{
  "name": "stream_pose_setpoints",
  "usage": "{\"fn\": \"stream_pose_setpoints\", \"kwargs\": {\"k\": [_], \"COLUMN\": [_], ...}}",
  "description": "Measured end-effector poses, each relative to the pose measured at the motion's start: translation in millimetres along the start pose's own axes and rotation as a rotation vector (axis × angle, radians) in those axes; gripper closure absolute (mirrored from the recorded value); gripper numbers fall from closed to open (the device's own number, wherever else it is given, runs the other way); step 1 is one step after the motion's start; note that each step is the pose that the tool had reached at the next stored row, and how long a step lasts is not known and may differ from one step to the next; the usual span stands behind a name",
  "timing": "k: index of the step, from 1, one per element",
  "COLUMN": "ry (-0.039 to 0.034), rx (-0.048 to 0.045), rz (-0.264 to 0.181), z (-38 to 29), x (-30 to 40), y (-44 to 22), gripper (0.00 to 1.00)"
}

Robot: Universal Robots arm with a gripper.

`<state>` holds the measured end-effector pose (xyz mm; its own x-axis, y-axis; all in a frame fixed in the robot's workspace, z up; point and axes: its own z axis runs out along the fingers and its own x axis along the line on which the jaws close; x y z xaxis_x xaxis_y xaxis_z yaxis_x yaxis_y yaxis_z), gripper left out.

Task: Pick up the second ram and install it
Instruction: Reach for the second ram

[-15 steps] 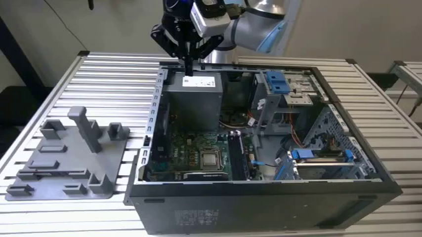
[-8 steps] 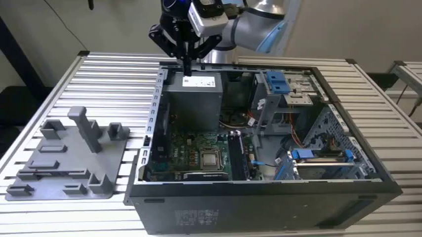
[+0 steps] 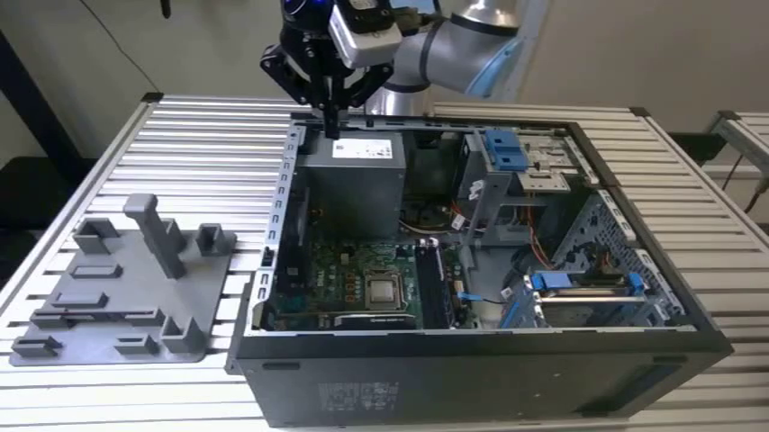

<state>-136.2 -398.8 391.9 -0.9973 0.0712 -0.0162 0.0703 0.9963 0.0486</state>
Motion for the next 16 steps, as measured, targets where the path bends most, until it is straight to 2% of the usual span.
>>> {"fn": "stream_pose_setpoints", "kwargs": {"k": [7, 16], "ry": [0.0001, 0.0002], "rx": [-0.0001, -0.0002], "rz": [0.0, 0.0], "z": [0.6, 0.8], "x": [14.4, 22.1], "y": [-1.0, -1.5], "gripper": [0.89, 0.89]}}
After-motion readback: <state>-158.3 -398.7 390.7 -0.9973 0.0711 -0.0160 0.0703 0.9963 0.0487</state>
